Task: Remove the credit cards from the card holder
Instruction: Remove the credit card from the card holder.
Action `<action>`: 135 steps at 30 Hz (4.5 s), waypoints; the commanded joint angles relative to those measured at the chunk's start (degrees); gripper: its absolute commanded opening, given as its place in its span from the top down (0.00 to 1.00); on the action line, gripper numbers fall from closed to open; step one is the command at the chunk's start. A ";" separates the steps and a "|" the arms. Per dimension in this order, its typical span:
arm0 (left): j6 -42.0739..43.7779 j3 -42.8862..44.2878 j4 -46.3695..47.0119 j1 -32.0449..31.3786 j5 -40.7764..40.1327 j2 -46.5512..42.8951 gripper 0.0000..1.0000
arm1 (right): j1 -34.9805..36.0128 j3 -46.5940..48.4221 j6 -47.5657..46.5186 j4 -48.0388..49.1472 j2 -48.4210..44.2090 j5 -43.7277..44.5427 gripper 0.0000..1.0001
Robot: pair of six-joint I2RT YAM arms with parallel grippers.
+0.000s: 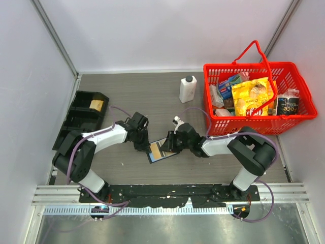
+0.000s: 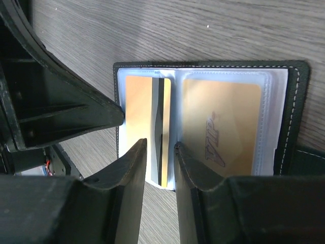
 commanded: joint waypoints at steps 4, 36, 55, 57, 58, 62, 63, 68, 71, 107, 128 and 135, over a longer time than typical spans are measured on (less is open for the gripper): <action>3.15 -1.63 -0.06 2.49 2.24 3.40 0.97 | -1.77 -3.12 3.30 8.93 2.12 -3.14 0.69; 8.16 1.01 -2.79 3.37 4.00 7.54 0.98 | -6.07 -11.12 9.02 28.10 3.88 -9.91 0.99; 8.51 0.74 -2.88 3.37 1.81 4.81 0.99 | -7.83 -13.05 1.73 8.17 -11.05 0.54 0.99; 8.60 0.74 -2.61 3.37 1.45 4.03 0.99 | -7.83 -12.79 0.41 5.00 -13.07 1.95 0.99; 8.69 0.74 -2.44 3.45 1.10 3.67 0.99 | -7.83 -12.70 0.32 2.99 -13.78 2.83 0.99; 9.39 0.83 -1.82 3.45 0.31 1.83 0.97 | -7.83 -11.74 -1.79 -2.37 -16.77 3.89 0.99; 9.57 0.83 -1.38 3.45 0.22 1.13 0.96 | -7.74 -11.47 -2.66 -4.31 -17.91 4.15 0.99; 11.50 0.48 0.90 3.37 -0.66 -3.79 0.72 | -7.92 -8.31 -6.80 -11.17 -21.96 5.21 0.99; 14.39 0.22 3.18 3.45 -0.83 -8.53 0.44 | -7.74 -6.38 -10.22 -15.82 -24.50 4.16 0.99; 36.27 -6.63 22.16 -18.24 -22.78 -34.99 0.09 | -6.08 13.22 2.86 -34.11 -28.91 8.37 0.99; 63.36 -14.37 54.16 -39.26 -49.78 -20.24 0.24 | -3.61 14.81 11.04 -34.21 -28.91 7.41 0.99; 63.62 -13.50 57.15 -39.35 -51.37 -14.88 0.58 | -3.61 14.55 11.83 -34.03 -29.69 7.49 0.99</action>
